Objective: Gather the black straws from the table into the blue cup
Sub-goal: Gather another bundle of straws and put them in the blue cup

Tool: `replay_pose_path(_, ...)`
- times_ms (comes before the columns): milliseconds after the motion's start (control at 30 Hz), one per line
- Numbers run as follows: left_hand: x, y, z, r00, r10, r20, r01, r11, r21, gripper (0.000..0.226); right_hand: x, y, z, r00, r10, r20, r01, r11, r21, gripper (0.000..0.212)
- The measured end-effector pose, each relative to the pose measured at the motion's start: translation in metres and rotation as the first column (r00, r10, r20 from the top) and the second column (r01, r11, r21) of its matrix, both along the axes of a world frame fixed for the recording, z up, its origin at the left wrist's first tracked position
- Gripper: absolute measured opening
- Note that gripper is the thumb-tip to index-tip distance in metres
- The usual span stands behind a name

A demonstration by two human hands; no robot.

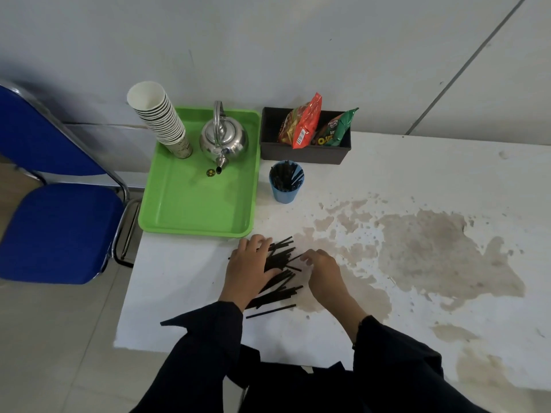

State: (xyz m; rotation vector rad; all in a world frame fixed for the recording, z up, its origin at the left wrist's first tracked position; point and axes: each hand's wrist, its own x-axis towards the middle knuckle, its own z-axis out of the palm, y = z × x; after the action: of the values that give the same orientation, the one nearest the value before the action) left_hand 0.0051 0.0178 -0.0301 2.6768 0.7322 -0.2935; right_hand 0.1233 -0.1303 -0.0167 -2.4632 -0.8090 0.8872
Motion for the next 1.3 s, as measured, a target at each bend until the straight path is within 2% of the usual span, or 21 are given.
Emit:
replay_pose_path(100, -0.004, 0.002, 0.001, 1.0, -0.01, -0.016, 0.01, 1.0, -0.003, 0.05, -0.003, -0.004, 0.0, 0.999, -0.025, -0.044, 0.024, 0.999, -0.037, 0.055)
replay_pose_path(200, -0.008, 0.0, 0.001, 0.999, -0.029, -0.03, 0.029, 1.0, -0.012, 0.041, -0.005, -0.008, 0.001, 0.996, -0.057, -0.066, 0.055, 0.998, -0.039, 0.053)
replay_pose_path(400, -0.007, -0.006, 0.0, 0.995, -0.044, -0.084, 0.042, 0.999, -0.024, 0.057, -0.006, -0.011, 0.004, 0.992, -0.095, -0.083, 0.092, 0.995, -0.041, 0.047)
replay_pose_path(700, -0.008, -0.007, -0.005, 0.985, -0.1, -0.141, 0.104, 0.994, 0.024, 0.036, -0.006, -0.012, 0.009, 0.989, -0.11, -0.098, 0.106, 0.994, -0.037, 0.034)
replay_pose_path(867, -0.011, -0.012, -0.006, 0.977, -0.108, -0.182, 0.124, 0.989, 0.078, 0.037, -0.005, -0.012, 0.012, 0.984, -0.133, -0.116, 0.131, 0.991, -0.022, 0.032)
replay_pose_path(1200, -0.011, -0.022, -0.003, 0.982, -0.026, -0.185, 0.046, 0.993, 0.104, 0.027, -0.004, -0.012, 0.016, 0.966, -0.197, -0.167, 0.198, 0.98, -0.012, 0.029)
replay_pose_path(1300, -0.011, -0.022, -0.001, 0.975, 0.002, -0.221, 0.016, 0.997, 0.081, 0.033, -0.004, -0.011, 0.017, 0.952, -0.232, -0.202, 0.234, 0.972, -0.014, 0.028)
